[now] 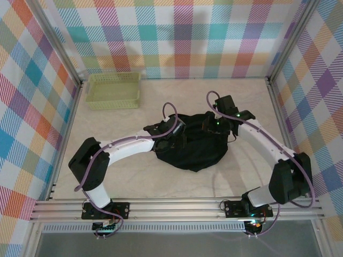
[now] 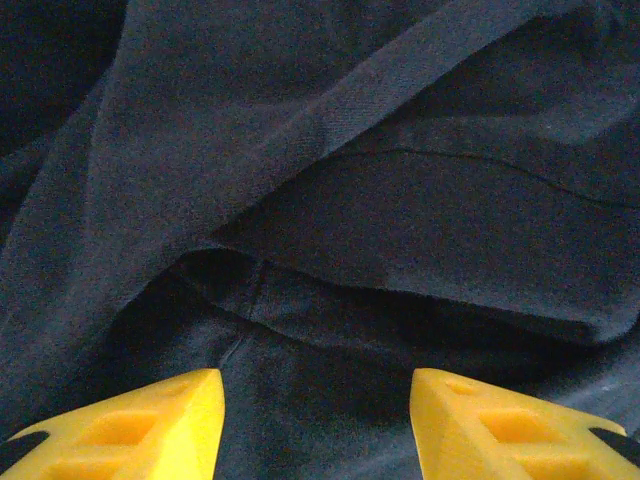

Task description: Fold the inside-out t-shirt

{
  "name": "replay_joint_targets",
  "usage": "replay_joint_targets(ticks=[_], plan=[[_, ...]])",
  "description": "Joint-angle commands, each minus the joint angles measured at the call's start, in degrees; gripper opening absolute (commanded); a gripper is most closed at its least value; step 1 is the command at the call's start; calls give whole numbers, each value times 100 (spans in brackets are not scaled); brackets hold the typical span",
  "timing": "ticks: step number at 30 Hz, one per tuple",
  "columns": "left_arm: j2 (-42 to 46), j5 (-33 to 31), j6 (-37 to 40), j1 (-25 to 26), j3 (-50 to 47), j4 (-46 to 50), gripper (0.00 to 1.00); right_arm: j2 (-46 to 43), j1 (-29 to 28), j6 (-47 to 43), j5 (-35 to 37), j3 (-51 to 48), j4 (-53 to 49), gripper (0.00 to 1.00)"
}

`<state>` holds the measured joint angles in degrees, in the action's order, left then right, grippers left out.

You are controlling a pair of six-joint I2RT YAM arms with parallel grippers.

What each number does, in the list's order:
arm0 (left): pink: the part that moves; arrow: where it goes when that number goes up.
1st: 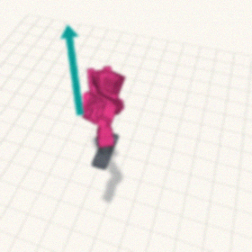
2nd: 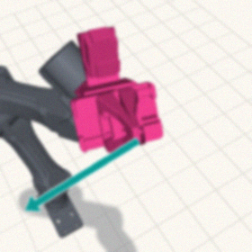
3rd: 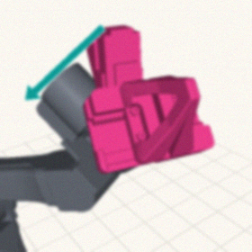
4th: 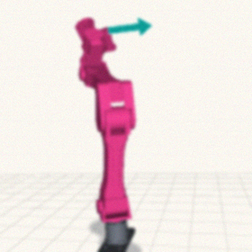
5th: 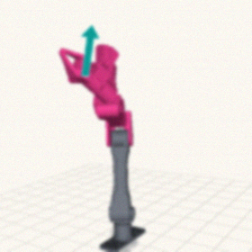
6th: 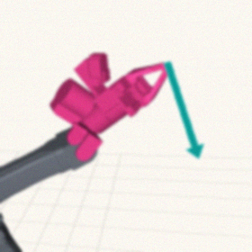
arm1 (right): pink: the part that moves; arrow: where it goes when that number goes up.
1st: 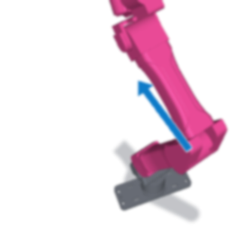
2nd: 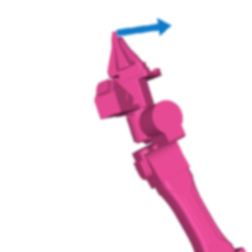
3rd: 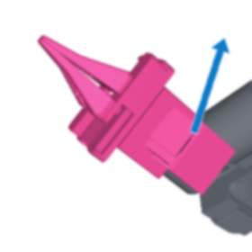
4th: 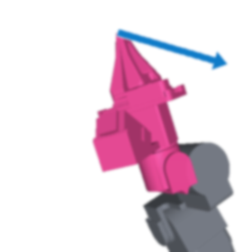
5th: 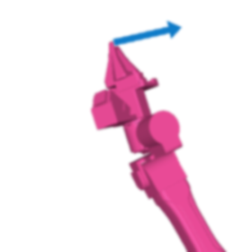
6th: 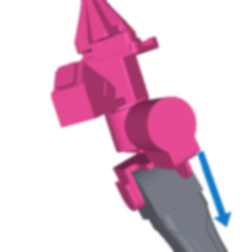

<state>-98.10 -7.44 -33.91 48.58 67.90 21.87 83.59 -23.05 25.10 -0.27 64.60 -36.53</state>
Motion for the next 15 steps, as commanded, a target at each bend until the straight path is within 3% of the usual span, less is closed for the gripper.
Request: replay_joint_targets(ticks=[1, 10, 15], plan=[[-84, 50, -242, -31, -53, -244, 52, 373, 19, 108, 81, 173, -103, 43], [-139, 34, -326, -30, -227, -317, 56, 984, -15, 190, 112, 386, -130, 39], [-28, -42, -351, -28, -324, -354, 58, 1122, -73, 179, 71, 555, -191, 19]])
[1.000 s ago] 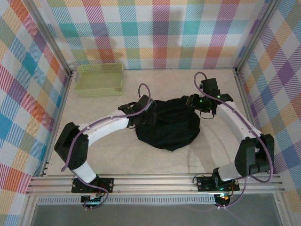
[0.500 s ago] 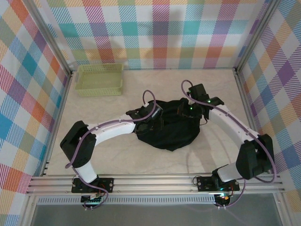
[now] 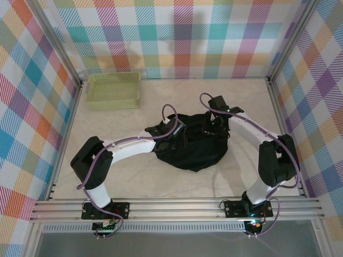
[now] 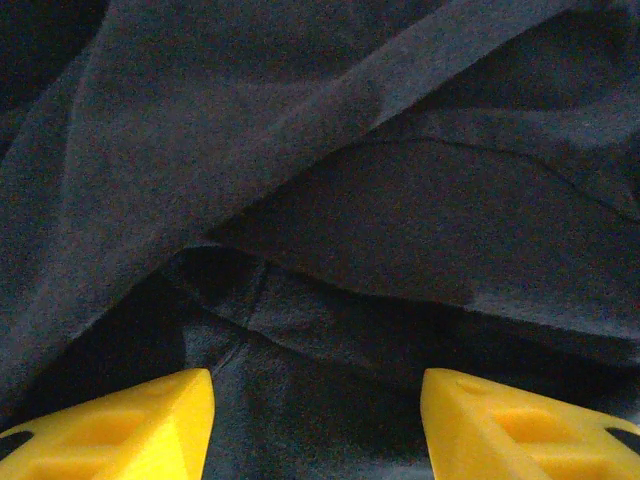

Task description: Fold the inside-out t-shirt

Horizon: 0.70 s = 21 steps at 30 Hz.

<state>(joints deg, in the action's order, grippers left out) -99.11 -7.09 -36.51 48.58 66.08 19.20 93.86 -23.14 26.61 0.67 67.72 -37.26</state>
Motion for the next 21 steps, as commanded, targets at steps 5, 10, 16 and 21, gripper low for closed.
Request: replay_joint_targets(ticks=[5, 10, 16, 21], plan=[[255, -211, -97, -31, -210, -85, 62, -22, -119, 0, 98, 298, -239, 0], [330, -274, -83, -33, -231, -50, 66, -442, -147, -51, 184, 206, -285, 0], [368, -298, -97, -32, -197, -74, 70, -584, -144, 37, 462, 110, -494, 20], [314, -214, -119, -31, -203, -135, 70, -260, -152, 175, 522, 170, -596, 43]])
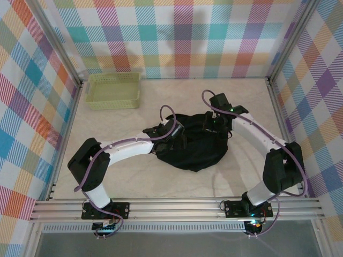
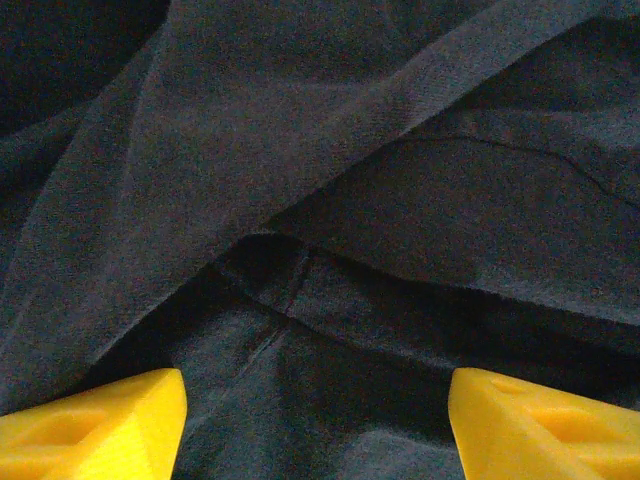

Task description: Fold the inside-out t-shirt

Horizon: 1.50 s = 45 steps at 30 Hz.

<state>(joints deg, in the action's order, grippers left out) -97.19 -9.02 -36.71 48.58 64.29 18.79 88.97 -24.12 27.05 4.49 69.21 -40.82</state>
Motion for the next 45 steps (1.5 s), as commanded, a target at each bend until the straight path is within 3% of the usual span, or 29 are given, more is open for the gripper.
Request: replay_joint_targets(ticks=[1, 8, 15, 21, 25, 32, 45], plan=[[121, -21, -101, -31, -32, -88, 70, 284, -49, 143, 131, 29, -209, 45], [176, -47, -113, -29, -158, -137, 71, 629, -110, 170, 150, 189, -167, 46], [147, 27, -144, -24, -233, -222, 72, 898, -141, 169, 201, 189, -123, 40], [168, 16, -128, -24, -250, -217, 73, 791, -163, 135, 329, 178, -154, 10], [208, 49, -159, -37, -224, -203, 76, 314, -265, 91, 371, 242, -183, 0], [137, 124, -546, -218, 42, -63, 78, -705, -449, 193, 328, -3, 49, 0], [-743, -91, -775, -253, 744, 420, 65, -1512, -738, 187, 284, -691, 546, 0]])
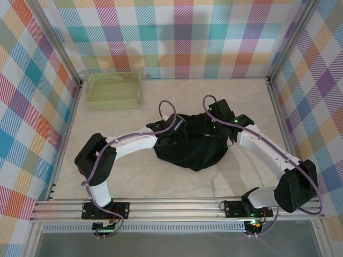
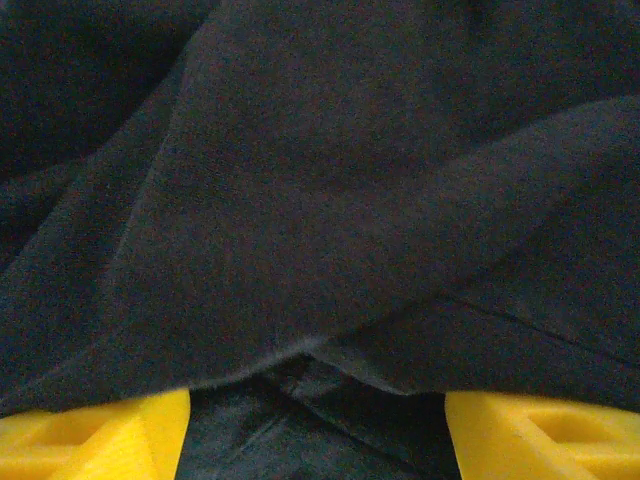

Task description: Fold the inside-out t-shirt

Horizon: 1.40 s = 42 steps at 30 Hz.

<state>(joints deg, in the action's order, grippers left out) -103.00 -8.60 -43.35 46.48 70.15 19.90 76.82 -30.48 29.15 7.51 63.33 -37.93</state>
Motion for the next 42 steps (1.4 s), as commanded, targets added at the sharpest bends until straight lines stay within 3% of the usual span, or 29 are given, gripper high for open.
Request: replay_joint_targets(ticks=[1, 7, 10, 13, 16, 19, 22, 25, 30, 37, 42], plan=[[-217, -148, -105, -54, 195, 343, 62, -360, -116, -10, 29, -165, 255, 0], [-335, -108, -26, -43, 86, 298, 34, -494, -116, 324, 694, -451, -48, 0], [-124, -129, 50, 34, -196, 136, 14, -414, -56, 529, 966, -553, -223, 0], [299, -304, 288, 259, -528, -10, 0, -335, 108, 612, 893, -652, -249, 2], [843, -418, 527, 474, -985, -287, 0, -287, 139, 349, 742, -677, -174, 17], [1350, -419, 672, 688, -1509, -746, 0, -254, 118, -92, 757, -493, -462, 42], [1671, -414, 795, 903, -1950, -1110, 0, -328, -216, -769, 909, -273, -666, 58], [1904, -366, 791, 982, -2324, -1528, 0, -294, -790, -1443, 856, -115, -669, 66], [2300, -388, 819, 1005, -2737, -1931, 0, 86, -1238, -1822, -59, -156, -238, 69], [2481, -243, 815, 1011, -3057, -2207, 0, 970, -1397, -2070, -429, -106, 518, 64], [2698, -193, 830, 1012, -3334, -2478, 0, 1517, -1392, -1911, 327, 61, 758, 57]])
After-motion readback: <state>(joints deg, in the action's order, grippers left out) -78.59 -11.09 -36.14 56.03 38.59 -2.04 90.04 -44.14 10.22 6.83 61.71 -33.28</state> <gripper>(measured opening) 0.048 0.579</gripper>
